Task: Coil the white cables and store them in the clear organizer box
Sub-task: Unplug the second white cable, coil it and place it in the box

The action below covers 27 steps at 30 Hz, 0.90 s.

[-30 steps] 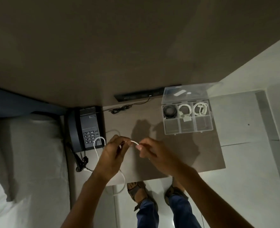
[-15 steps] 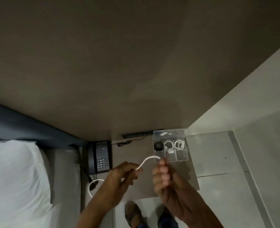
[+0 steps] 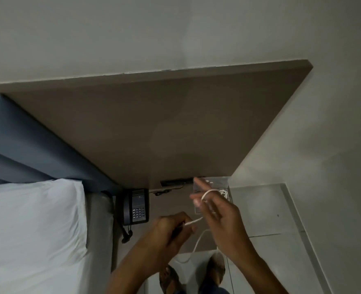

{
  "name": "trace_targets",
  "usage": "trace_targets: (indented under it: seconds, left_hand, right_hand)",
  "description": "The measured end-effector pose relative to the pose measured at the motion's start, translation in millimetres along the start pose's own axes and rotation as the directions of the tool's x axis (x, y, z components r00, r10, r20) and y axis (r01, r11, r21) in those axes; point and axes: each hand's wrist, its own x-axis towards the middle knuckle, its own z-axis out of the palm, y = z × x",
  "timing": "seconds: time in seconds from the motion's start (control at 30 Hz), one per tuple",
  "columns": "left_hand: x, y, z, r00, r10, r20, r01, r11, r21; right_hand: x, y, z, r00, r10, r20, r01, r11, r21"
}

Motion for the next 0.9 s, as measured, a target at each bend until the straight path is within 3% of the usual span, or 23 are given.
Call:
trace_targets:
  seconds: [0.07,0.13,0.27,0.4,0.5,0.6,0.63,0.7,0.8,0.9]
  left_hand:
    - [-6.6,10.1,-11.1,0.996,0.082,-0.032,-0.077,0.989,0.128]
    - [-10.5,17.2,-21.7,0.989,0.146,-0.031,-0.138,0.974,0.179]
    - [-12.0,28.1,-35.6,0.98,0.193,-0.05,-0.191,0.981,0.04]
    - [-8.7,37.3,-42.7,0.97,0.218,-0.111,-0.231,0.965,-0.125]
    - [-5.6,45.2,-44.1,0.964,0.221,-0.15,-0.246,0.954,-0.172]
    - [-3.6,51.2,-33.5,0.964,0.222,-0.15,-0.25,0.946,-0.205]
    - [-3.4,53.3,-27.3,0.963,0.22,-0.156,-0.25,0.944,-0.216]
    - [-5.0,59.5,-12.8,0.961,0.206,-0.187,-0.249,0.936,-0.248]
    - [-8.8,65.1,6.8,0.962,0.159,-0.223,-0.222,0.929,-0.297]
    - [-11.9,64.9,14.0,0.972,0.143,-0.188,-0.193,0.94,-0.282]
  right_hand:
    - [-11.3,-1.7,-5.4,0.986,-0.03,0.163,0.06,0.981,-0.182]
    - [-21.2,-7.1,-10.2,0.967,0.005,0.256,0.054,0.973,-0.224]
    - [-35.1,-25.6,-21.2,0.939,0.074,0.335,-0.081,0.997,0.008]
    - [-42.3,-37.9,-26.2,0.89,0.143,0.434,-0.261,0.939,0.226]
    - [-45.9,-45.1,-28.8,0.841,0.159,0.517,-0.439,0.759,0.481]
    - [-44.9,-54.8,-23.1,0.805,-0.004,0.594,-0.557,0.339,0.758]
    - [-43.2,-59.1,-20.3,0.817,-0.047,0.574,-0.556,0.197,0.808]
    - [-38.6,-67.5,-19.2,0.873,-0.031,0.487,-0.487,0.011,0.873]
    - [-29.4,-78.5,-18.1,0.939,0.014,0.344,-0.344,-0.046,0.938]
    - [-19.5,-86.8,-15.8,0.964,0.048,0.261,-0.263,0.063,0.963]
